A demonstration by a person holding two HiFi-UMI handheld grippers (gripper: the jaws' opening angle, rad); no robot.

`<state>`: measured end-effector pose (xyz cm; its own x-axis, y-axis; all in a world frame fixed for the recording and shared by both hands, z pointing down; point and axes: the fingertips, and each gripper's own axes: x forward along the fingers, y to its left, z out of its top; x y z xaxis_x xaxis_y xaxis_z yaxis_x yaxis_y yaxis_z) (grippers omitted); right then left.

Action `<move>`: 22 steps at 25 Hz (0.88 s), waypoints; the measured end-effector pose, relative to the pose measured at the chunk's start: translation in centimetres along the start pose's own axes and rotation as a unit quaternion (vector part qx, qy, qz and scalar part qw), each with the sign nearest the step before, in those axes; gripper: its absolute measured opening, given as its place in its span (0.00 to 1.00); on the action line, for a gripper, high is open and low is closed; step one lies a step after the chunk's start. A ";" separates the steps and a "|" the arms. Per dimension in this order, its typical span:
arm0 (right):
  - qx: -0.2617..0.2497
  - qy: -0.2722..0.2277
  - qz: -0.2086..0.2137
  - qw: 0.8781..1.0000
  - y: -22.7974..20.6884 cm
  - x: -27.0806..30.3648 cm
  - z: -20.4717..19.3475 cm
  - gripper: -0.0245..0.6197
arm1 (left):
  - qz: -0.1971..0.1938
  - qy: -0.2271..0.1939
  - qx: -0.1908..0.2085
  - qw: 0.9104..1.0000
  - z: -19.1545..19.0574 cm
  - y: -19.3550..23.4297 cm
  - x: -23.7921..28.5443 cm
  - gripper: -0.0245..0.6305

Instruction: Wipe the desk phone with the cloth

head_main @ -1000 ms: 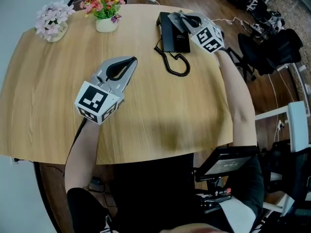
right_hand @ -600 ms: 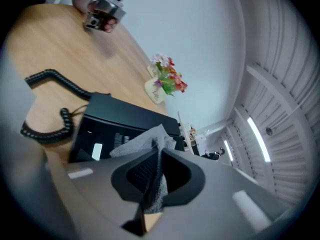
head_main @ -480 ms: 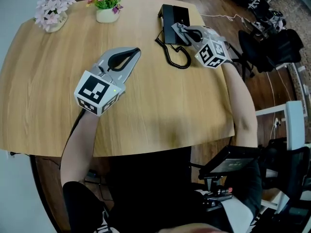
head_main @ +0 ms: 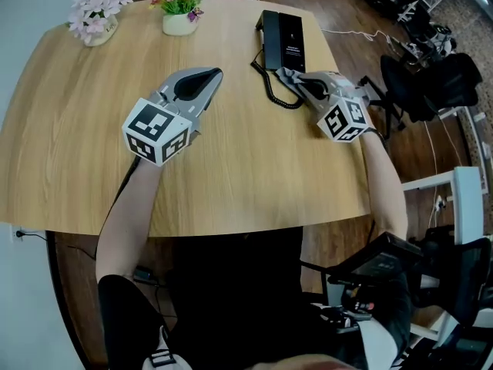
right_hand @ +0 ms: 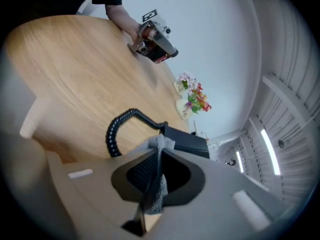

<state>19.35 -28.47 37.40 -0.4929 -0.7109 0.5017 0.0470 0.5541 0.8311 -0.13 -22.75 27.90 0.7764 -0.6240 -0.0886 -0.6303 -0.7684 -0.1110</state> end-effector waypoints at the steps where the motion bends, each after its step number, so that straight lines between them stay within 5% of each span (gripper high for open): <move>1: 0.011 -0.016 -0.007 1.000 -0.6 -0.2 1.1 0.06 | 0.003 -0.001 -0.005 1.000 0.0 0.2 -0.1 0.04; 5: 0.106 -0.112 -0.034 0.987 -3.7 -1.3 6.3 0.06 | 0.012 -0.006 -0.017 1.000 0.1 0.8 -0.3 0.04; 9: 0.227 -0.186 -0.041 0.955 -7.0 -1.3 10.6 0.06 | 0.024 -0.026 -0.019 0.999 1.2 1.3 -0.7 0.04; 13: 0.332 -0.207 -0.027 0.920 -8.6 2.6 12.9 0.07 | 0.045 -0.043 -0.015 0.998 2.2 2.1 -1.5 0.04; 16: 0.428 -0.187 0.023 0.884 -7.4 7.0 14.3 0.07 | 0.060 -0.050 -0.020 0.997 2.4 2.9 -2.0 0.04; 20: 0.539 -0.182 0.122 0.813 -4.7 11.0 17.6 0.07 | 0.076 -0.063 -0.026 0.995 3.1 3.6 -2.6 0.04; 22: 0.544 -0.177 0.147 0.807 -3.7 12.0 19.3 0.07 | 0.079 -0.068 -0.027 0.994 3.4 3.8 -2.9 0.04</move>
<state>-3.49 -30.69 35.68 -0.8258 -0.4183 0.3782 -0.4890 0.8652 -0.1108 -4.72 -23.39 24.40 0.6581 -0.7158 -0.2336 -0.7409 -0.6708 -0.0321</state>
